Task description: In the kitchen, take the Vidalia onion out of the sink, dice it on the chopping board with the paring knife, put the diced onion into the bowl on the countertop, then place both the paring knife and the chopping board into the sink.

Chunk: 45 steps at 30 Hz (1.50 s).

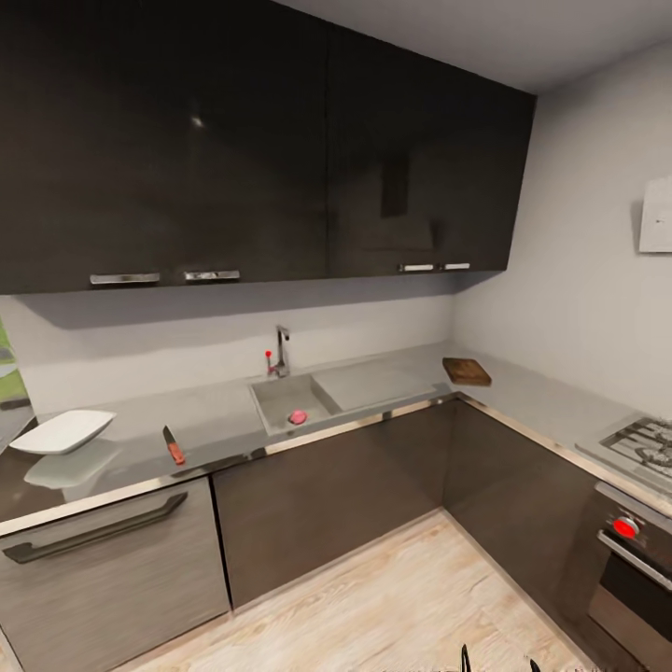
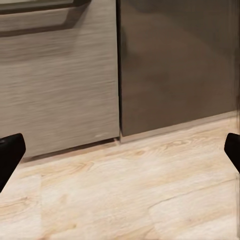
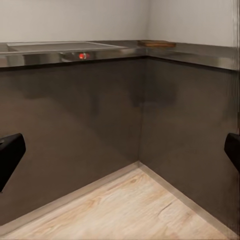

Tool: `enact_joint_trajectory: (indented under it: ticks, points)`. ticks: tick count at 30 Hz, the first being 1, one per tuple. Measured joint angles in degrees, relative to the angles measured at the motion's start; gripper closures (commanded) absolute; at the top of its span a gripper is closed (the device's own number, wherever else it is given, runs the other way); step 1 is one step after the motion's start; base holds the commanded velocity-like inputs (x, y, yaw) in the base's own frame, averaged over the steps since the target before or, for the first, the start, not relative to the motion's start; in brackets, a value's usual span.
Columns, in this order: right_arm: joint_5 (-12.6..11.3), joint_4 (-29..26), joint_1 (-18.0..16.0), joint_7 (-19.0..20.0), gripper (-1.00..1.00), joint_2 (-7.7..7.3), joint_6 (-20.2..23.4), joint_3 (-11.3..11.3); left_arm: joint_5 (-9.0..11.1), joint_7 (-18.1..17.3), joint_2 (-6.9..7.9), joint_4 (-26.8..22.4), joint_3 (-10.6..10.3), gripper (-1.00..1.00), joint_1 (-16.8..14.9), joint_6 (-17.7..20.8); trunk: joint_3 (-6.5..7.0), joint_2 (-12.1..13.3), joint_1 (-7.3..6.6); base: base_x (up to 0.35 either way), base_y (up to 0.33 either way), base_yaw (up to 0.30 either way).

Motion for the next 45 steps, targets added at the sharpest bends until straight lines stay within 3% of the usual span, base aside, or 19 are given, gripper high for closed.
enact_joint_trajectory:
  ticks: [10, 21, 45]
  points:
    - [0.01, 0.00, 0.00, -0.01, -1.00, 0.00, -0.08, 0.00, 0.00, 0.00, 0.00, -0.04, 0.00, -1.00, 0.00, 0.00, -0.03, 0.00, 0.00, 0.000, 0.000, -0.263]
    - [0.01, 1.66, 0.00, -0.10, -1.00, -0.02, -0.03, -0.17, 0.00, 0.00, 0.00, 0.07, 0.00, -1.00, 0.00, 0.02, -0.03, 0.00, 0.00, 0.000, 0.000, -0.084]
    - [0.01, 1.96, 0.00, -0.10, -1.00, 0.00, -0.10, -0.17, -0.06, 0.00, 0.00, 0.14, 0.00, -1.00, 0.00, 0.01, -0.03, 0.00, 0.00, 0.000, 0.000, -0.243]
